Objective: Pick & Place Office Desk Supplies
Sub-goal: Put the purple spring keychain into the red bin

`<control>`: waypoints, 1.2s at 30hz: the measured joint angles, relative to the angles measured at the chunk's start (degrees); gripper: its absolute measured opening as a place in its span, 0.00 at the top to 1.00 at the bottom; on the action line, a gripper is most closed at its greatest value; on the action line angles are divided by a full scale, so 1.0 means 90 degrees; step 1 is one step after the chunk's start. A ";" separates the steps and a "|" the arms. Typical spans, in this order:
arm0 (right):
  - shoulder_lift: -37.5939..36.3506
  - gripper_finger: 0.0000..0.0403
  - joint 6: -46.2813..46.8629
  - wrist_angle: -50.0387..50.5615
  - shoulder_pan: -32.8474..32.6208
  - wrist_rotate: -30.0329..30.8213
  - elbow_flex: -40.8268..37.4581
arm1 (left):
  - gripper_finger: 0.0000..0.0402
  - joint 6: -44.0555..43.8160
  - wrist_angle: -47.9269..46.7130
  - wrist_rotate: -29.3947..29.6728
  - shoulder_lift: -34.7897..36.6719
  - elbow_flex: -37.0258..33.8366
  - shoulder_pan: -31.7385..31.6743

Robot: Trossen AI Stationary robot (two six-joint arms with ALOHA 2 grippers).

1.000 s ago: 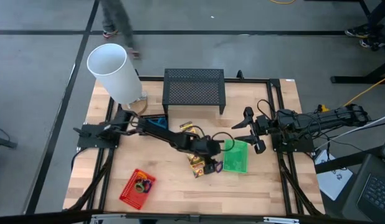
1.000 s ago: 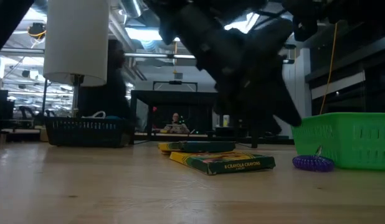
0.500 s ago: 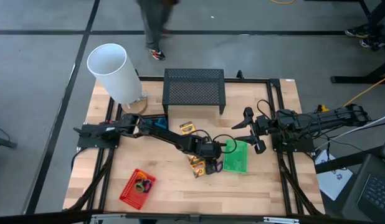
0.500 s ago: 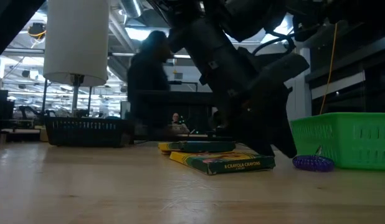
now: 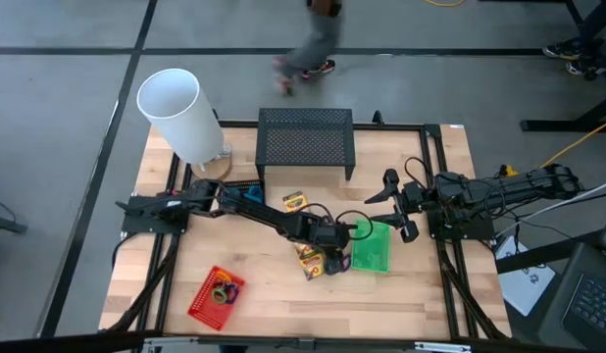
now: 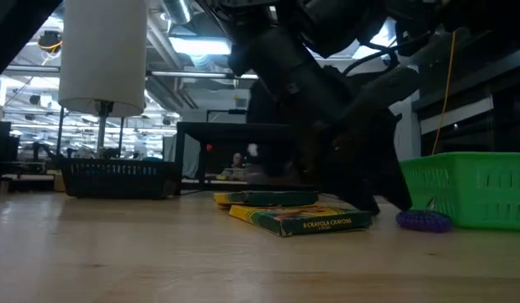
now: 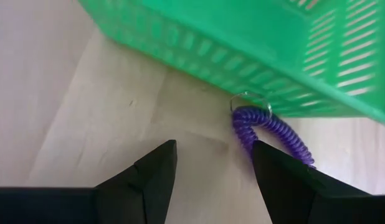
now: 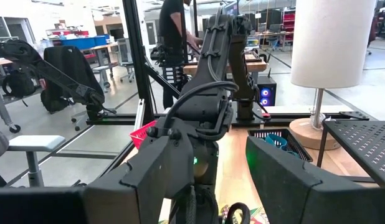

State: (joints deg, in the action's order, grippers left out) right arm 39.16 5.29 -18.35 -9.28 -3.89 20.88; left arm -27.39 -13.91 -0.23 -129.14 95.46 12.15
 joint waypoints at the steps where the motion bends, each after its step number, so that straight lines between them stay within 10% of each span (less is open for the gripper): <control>1: 0.0000 0.47 0.0000 0.0000 0.0000 -0.0001 -0.0001 | 0.48 -0.0003 0.0045 0.0001 -0.0008 0.0000 0.0016; 36: 0.0000 0.47 0.0001 0.0005 0.0000 0.0001 0.0000 | 0.48 -0.0370 0.0015 0.0110 -0.0020 0.0007 0.0354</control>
State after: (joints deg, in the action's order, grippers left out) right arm 39.16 5.30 -18.31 -9.28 -3.88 20.88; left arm -30.72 -13.78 0.76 -129.32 95.53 15.34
